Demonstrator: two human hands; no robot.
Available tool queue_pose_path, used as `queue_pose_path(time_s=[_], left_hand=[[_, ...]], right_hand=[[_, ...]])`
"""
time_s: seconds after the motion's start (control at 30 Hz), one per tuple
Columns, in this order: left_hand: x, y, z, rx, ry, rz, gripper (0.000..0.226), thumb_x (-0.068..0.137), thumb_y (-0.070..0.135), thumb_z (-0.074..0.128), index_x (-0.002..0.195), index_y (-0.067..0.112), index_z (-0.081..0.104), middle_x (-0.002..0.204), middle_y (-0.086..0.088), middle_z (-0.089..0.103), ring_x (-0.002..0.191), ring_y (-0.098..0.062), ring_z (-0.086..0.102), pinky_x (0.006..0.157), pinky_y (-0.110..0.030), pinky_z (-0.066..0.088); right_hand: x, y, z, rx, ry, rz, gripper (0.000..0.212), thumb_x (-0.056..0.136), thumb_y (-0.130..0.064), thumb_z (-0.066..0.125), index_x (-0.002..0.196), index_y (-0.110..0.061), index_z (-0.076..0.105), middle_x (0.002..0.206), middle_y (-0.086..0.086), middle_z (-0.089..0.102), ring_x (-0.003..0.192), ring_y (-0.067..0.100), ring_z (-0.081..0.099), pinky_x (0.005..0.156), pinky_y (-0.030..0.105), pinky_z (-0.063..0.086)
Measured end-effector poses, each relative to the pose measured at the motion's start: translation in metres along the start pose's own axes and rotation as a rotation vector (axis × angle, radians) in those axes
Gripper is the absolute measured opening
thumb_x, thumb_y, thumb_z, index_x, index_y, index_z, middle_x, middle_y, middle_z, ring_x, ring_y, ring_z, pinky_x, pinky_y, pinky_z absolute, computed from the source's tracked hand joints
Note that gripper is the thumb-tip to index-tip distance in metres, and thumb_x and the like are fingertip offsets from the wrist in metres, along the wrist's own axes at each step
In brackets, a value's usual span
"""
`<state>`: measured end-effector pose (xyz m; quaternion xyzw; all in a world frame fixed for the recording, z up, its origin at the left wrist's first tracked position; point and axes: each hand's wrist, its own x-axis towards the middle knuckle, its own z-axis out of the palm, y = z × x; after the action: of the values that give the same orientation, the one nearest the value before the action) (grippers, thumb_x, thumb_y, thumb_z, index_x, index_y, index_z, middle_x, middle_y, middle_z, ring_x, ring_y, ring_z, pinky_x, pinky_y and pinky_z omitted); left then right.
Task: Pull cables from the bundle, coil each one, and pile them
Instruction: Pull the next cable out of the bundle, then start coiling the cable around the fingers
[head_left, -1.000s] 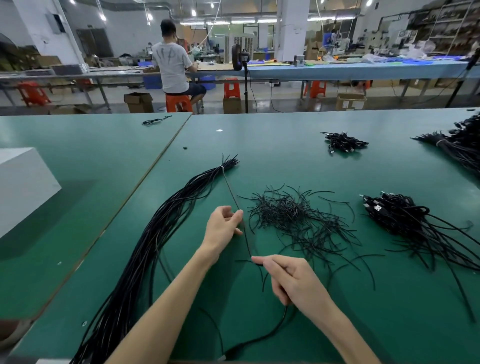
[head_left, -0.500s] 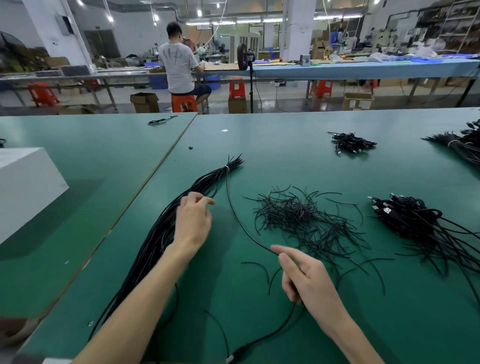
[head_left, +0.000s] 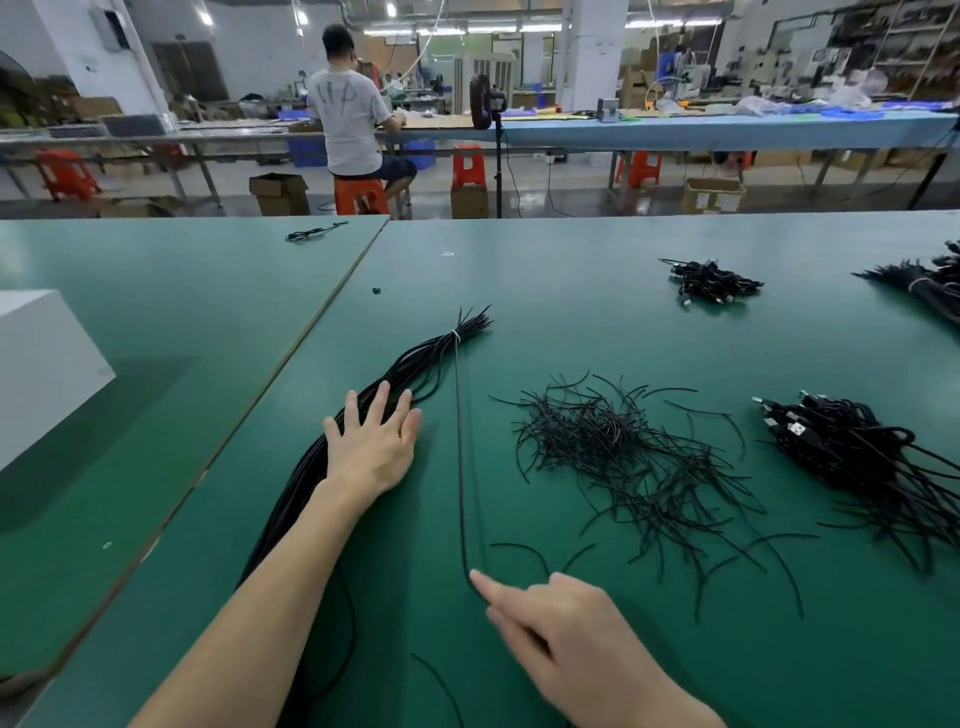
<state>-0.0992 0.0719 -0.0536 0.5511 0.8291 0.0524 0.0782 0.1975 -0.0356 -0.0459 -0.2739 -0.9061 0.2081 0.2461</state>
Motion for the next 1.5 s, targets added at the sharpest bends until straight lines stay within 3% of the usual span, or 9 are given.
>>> queue_pose_path(time_s=[0.47,0.6,0.77,0.9,1.0,1.1,1.2,1.33,1.5], left_hand=[[0.001,0.004,0.002,0.000,0.030,-0.013,0.058,0.107,0.054,0.008,0.163,0.041,0.003,0.172,0.012,-0.008,0.158,-0.032,-0.009,0.123,-0.061,0.002],[0.001,0.003,0.005,0.000,0.048,-0.015,0.057,0.107,0.053,0.008,0.163,0.041,0.002,0.172,0.012,-0.008,0.158,-0.032,-0.009,0.123,-0.061,0.002],[0.000,0.002,0.008,-0.006,0.066,0.004,0.057,0.108,0.051,0.010,0.163,0.041,0.005,0.172,0.011,-0.007,0.157,-0.032,-0.011,0.122,-0.064,-0.002],[-0.012,0.010,0.004,-0.035,0.337,0.068,0.050,0.111,0.035,0.029,0.159,0.023,0.034,0.172,0.005,0.012,0.159,-0.028,0.002,0.120,-0.064,-0.010],[-0.026,0.028,-0.003,-0.214,0.569,0.156,0.031,0.107,0.020,0.049,0.131,0.009,0.066,0.154,-0.010,0.047,0.148,-0.032,0.035,0.123,-0.058,0.011],[-0.044,0.051,-0.019,-0.587,0.581,0.148,0.021,0.106,0.019,0.050,0.109,0.008,0.067,0.116,-0.007,0.058,0.105,-0.019,0.056,0.101,-0.040,0.044],[-0.066,0.069,-0.027,-0.961,0.515,0.109,0.020,0.108,0.025,0.047,0.094,0.018,0.060,0.092,0.001,0.059,0.076,-0.005,0.053,0.074,-0.034,0.045],[-0.097,0.085,-0.009,-1.103,0.423,0.249,0.018,0.107,0.021,0.052,0.093,0.024,0.062,0.078,0.006,0.060,0.071,-0.012,0.054,0.065,-0.033,0.045],[-0.108,0.092,0.007,-0.806,0.370,0.540,0.029,0.095,0.020,0.073,0.124,0.024,0.069,0.125,0.018,0.064,0.127,-0.005,0.053,0.112,-0.024,0.037]], right_hand=[[0.003,-0.030,0.012,-0.448,-0.015,-0.366,0.027,0.097,-0.030,0.056,0.113,-0.033,0.077,0.047,-0.013,0.044,0.044,0.005,0.036,0.059,0.012,0.034],[0.002,-0.038,0.010,-0.506,-0.061,-0.128,0.049,0.105,-0.050,0.037,0.075,-0.057,0.075,0.039,-0.017,0.042,0.037,0.000,0.042,0.051,0.005,0.028],[0.000,-0.034,-0.021,0.384,-0.043,0.119,0.025,0.105,-0.044,0.049,0.118,-0.044,0.071,0.056,-0.013,0.049,0.048,0.006,0.043,0.055,0.014,0.035],[0.018,-0.013,-0.054,0.857,0.240,0.421,0.024,0.101,-0.036,0.053,0.107,-0.035,0.076,0.053,-0.005,0.048,0.045,0.009,0.036,0.045,0.021,0.033],[0.034,0.000,-0.063,1.403,0.369,0.624,0.031,0.102,-0.025,0.054,0.116,-0.006,0.074,0.055,-0.001,0.037,0.043,0.009,0.027,0.040,0.019,0.030],[0.047,0.013,-0.070,1.766,0.487,0.733,0.032,0.103,-0.013,0.051,0.126,0.005,0.064,0.057,-0.004,0.040,0.040,0.004,0.030,0.036,0.015,0.033],[0.056,0.021,-0.072,1.917,0.621,0.731,0.045,0.087,-0.008,0.059,0.129,0.008,0.059,0.062,-0.002,0.052,0.042,0.003,0.043,0.040,0.012,0.039],[0.054,0.034,-0.064,1.976,0.733,0.699,0.035,0.094,-0.007,0.060,0.125,0.010,0.060,0.075,0.010,0.066,0.059,0.010,0.066,0.053,0.015,0.055],[0.038,0.042,-0.040,1.909,0.668,0.682,0.039,0.087,-0.011,0.066,0.120,0.009,0.064,0.091,0.015,0.073,0.076,0.015,0.074,0.064,0.020,0.061]])
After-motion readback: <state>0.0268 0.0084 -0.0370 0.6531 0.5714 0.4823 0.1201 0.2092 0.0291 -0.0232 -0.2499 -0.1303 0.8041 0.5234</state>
